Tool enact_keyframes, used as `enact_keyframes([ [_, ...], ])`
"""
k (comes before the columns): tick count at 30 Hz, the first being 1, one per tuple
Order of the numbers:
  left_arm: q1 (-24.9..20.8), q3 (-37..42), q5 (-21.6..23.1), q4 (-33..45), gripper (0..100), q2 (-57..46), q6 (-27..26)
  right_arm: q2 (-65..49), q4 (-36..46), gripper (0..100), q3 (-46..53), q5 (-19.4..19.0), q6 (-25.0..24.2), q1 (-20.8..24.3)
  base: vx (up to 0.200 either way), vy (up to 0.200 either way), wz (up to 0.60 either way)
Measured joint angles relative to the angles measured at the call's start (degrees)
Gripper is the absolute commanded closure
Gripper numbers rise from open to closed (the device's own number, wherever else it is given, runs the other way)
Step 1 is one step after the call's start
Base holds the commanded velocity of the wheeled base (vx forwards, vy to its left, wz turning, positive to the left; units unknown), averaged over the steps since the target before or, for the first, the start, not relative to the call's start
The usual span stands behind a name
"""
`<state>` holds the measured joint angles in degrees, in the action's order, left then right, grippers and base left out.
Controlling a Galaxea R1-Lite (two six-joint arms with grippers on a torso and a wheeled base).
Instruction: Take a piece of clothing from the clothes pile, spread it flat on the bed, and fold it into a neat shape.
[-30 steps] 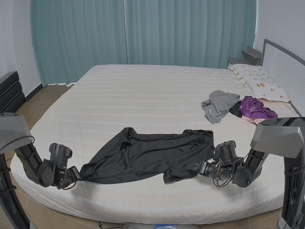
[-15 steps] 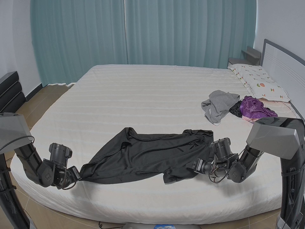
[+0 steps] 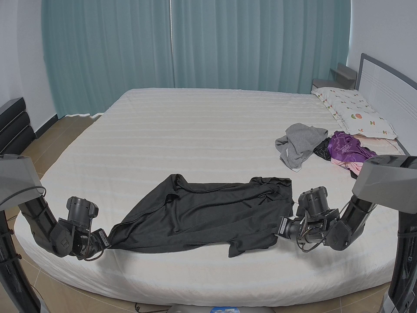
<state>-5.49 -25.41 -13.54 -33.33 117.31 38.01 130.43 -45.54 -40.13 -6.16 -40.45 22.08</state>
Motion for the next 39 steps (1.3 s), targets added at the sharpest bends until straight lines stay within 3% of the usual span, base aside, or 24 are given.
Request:
enact_keyframes([
  [8,-1.38,1.77,0.00,0.82,100,-1.71,-1.69,-11.96,2.46,100,10.58,-4.18,0.22,-2.71,0.000,0.000,0.00],
  [14,-2.97,3.06,0.00,3.15,100,-3.17,-2.54,-21.69,10.05,100,16.87,-5.69,0.88,-4.56,0.000,0.000,0.00],
  [23,-5.73,3.88,-0.02,13.46,100,-6.69,-4.38,-29.68,15.69,100,24.52,-5.91,7.98,-6.53,0.000,0.000,0.00],
  [30,-7.28,5.05,-0.02,15.81,100,-7.85,-6.27,-28.33,15.82,100,27.89,-5.63,12.62,-7.06,0.000,0.000,0.00],
  [31,-7.38,5.16,0.02,15.87,100,-7.89,-6.34,-27.94,15.77,0,28.01,-5.61,12.86,-7.06,0.000,0.000,0.00],
  [39,-8.48,5.35,4.38,15.90,100,-7.83,-6.22,-21.11,14.20,0,25.55,-5.55,13.71,-7.09,0.000,0.000,0.00],
])
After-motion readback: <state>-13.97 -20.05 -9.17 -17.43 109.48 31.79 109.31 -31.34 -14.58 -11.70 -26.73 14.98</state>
